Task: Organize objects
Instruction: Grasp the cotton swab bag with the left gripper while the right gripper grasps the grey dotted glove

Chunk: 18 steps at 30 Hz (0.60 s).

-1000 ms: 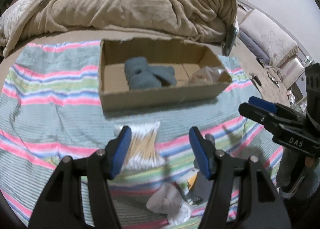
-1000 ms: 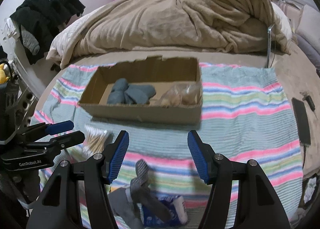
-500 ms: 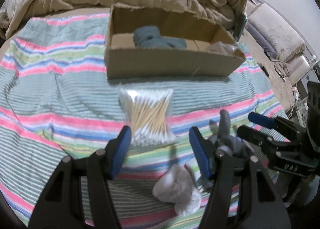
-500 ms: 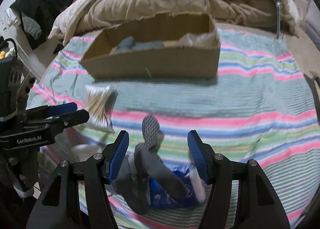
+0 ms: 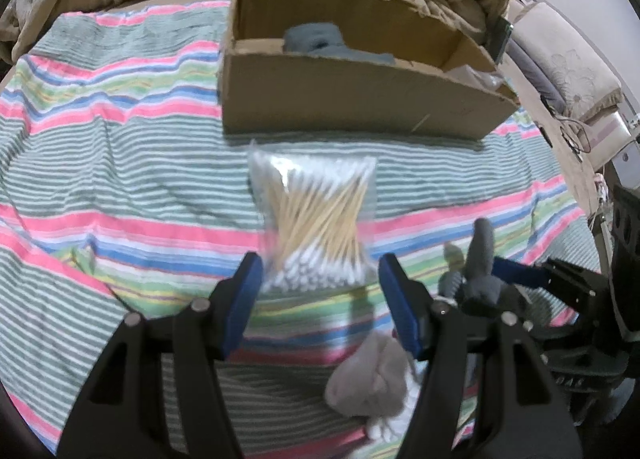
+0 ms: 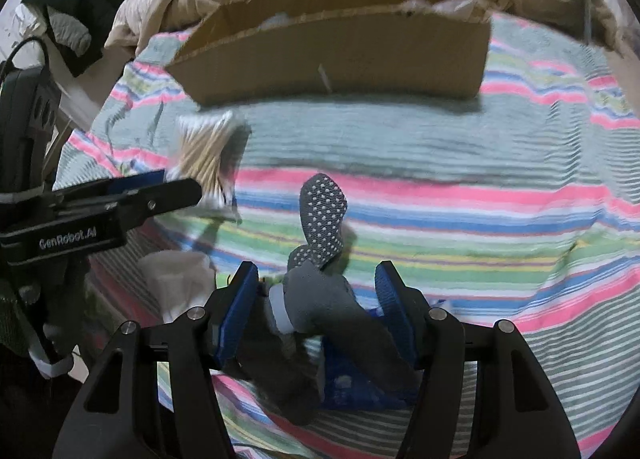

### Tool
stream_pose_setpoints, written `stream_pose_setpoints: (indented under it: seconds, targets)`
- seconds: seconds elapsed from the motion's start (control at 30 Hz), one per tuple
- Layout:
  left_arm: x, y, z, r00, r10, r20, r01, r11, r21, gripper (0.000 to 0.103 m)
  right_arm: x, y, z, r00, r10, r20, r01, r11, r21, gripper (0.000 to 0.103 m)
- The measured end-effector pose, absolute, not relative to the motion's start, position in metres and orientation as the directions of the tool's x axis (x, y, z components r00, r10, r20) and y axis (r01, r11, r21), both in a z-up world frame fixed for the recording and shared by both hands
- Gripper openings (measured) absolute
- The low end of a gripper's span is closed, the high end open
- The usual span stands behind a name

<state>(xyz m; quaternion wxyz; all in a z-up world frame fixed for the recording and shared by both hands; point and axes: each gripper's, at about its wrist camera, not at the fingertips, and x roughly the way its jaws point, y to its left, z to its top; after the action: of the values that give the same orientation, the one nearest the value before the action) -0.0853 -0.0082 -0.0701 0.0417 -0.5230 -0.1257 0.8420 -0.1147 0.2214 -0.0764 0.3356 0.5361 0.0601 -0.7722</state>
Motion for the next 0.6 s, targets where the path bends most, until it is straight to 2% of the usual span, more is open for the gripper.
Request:
stream_pose_setpoints:
  seconds: [0.1,0.37,0.4,0.6]
  targets:
    - [-0.089,-0.008,-0.079,-0.432,0.214,-0.876,0.062,-0.962,-0.265,0.063,-0.111,0.215,-0.081,-0.167,-0.470,-0.867,0.594,-0.750,0.292,0.047]
    - [-0.098,-0.009,-0.078,-0.450,0.239,-0.860,0.042,-0.957,-0.288,0.060,-0.108,0.211,-0.073,-0.164,-0.487,-0.858,0.633,-0.719,0.287,0.032]
    - [-0.098,-0.008,-0.077,-0.456,0.243,-0.856,0.035,-0.956,-0.290,0.056,-0.109,0.213,-0.070,-0.165,-0.490,-0.856,0.636,-0.716,0.288,0.024]
    - [-0.102,-0.006,-0.070,-0.491,0.255,-0.833,0.017,-0.953,-0.302,0.046,-0.113,0.218,-0.054,-0.190,-0.511,-0.839,0.644,-0.709,0.286,0.024]
